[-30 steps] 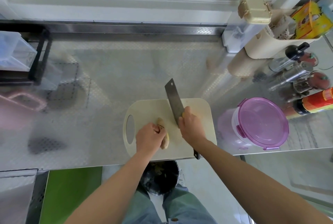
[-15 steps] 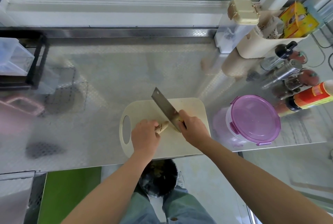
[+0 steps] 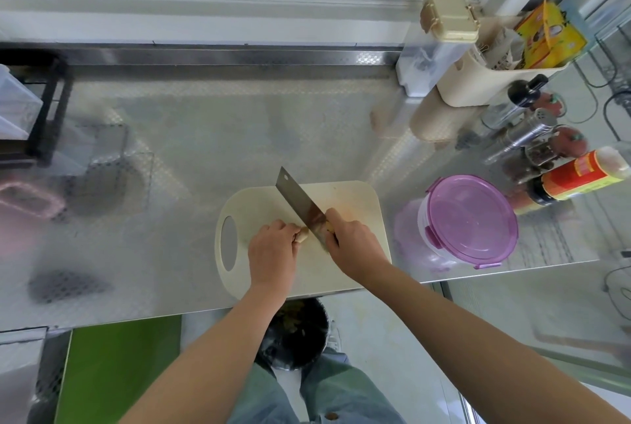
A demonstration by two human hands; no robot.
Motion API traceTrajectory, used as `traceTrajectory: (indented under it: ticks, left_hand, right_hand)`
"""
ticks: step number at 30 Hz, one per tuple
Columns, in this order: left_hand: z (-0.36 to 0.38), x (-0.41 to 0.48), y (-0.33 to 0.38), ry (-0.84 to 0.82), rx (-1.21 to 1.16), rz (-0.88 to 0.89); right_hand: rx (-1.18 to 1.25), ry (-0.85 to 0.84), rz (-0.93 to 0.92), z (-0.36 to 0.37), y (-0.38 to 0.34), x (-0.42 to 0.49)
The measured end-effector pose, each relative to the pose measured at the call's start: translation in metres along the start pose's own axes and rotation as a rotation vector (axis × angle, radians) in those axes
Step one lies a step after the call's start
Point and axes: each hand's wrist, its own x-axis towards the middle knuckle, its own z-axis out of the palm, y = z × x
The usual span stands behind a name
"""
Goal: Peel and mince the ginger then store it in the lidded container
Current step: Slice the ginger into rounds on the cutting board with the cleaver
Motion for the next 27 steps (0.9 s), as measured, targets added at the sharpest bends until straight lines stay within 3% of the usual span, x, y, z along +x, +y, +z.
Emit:
traceTrajectory:
  ticks: [13, 16, 23, 27]
  left_hand:
    - [-0.006, 0.004, -0.002, -0.084, 0.045, 0.062]
    - [-0.005, 0.002, -0.003, -0.088, 0.064, 0.011]
    - [-0.010, 0.005, -0.018, -0.149, -0.170, -0.263]
    - [-0.020, 0.001, -0.027, -0.157, -0.008, -0.127]
  right_hand:
    - [-0.052, -0.092, 0.065, 0.024, -0.016, 0.015]
    - [0.001, -0.081, 0.101, 0.024, -0.018, 0.018]
    - [0.202, -0.002, 0.075, 0.008, -0.017, 0.024]
    - [0.257, -0.014, 0.102, 0.005, -0.017, 0.019]
